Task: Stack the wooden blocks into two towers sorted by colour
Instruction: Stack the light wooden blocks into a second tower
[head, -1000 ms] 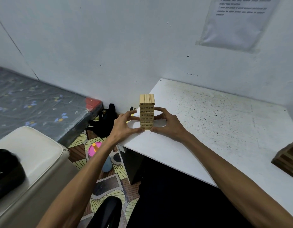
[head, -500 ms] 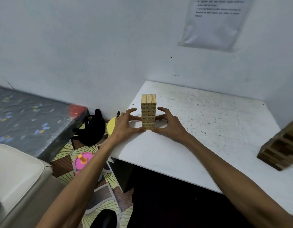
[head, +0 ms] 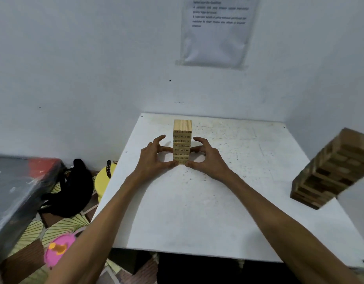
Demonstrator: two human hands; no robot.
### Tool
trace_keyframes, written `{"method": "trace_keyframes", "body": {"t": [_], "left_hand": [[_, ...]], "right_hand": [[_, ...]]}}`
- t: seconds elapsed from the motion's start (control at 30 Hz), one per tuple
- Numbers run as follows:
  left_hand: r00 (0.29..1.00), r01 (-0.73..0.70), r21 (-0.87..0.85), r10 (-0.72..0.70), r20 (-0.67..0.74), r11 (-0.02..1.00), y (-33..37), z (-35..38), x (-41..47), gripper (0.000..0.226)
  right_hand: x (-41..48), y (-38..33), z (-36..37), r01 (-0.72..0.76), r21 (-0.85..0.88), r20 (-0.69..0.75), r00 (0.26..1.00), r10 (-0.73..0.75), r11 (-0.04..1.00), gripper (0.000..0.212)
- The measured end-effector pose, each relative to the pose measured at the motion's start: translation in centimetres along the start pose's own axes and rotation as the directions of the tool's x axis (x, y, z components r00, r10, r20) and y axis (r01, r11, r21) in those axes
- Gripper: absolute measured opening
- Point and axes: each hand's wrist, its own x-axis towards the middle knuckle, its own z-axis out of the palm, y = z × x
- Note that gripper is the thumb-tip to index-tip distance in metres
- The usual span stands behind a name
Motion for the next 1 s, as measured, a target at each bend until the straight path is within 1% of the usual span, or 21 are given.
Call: {"method": "trace_keyframes", "body": {"t": [0.27, 0.47, 0.6, 0.8, 1.0], "left_hand": [[0.999, -0.003, -0.054, 0.006, 0.05, 0.999, -0.1, 1.9, 5.4, 0.106], [0.998, -0.037, -0.033, 0.039, 0.055, 0.999, -0.2, 2.6, 8.2, 0.105], [0.997, -0.059, -0.014, 0.06, 0.043, 0.998, -0.3, 2.9, 9.3, 0.101], [0.998, -0.052, 0.031, 0.051, 0.032, 0.998, -0.5, 3.3, 9.7, 0.094], [0.998, -0.037, 0.032, 0.035, 0.043, 0.999, 0.0, 3.1, 9.6, 0.09]], "right_hand": [[2.9, 1.9, -1.8, -0.033, -0.018, -0.069, 0.997, 0.031, 0.999, 0.097], [5.0, 2.6, -3.0, -0.05, -0.041, -0.078, 0.996, 0.047, 0.998, 0.095], [6.0, 2.9, -3.3, -0.063, -0.034, -0.089, 0.994, 0.06, 0.997, 0.096], [6.4, 3.2, -3.3, -0.062, -0.041, -0.098, 0.993, 0.057, 0.997, 0.095], [6.3, 3.0, -3.3, -0.064, -0.049, -0.102, 0.993, 0.059, 0.997, 0.094]]}}
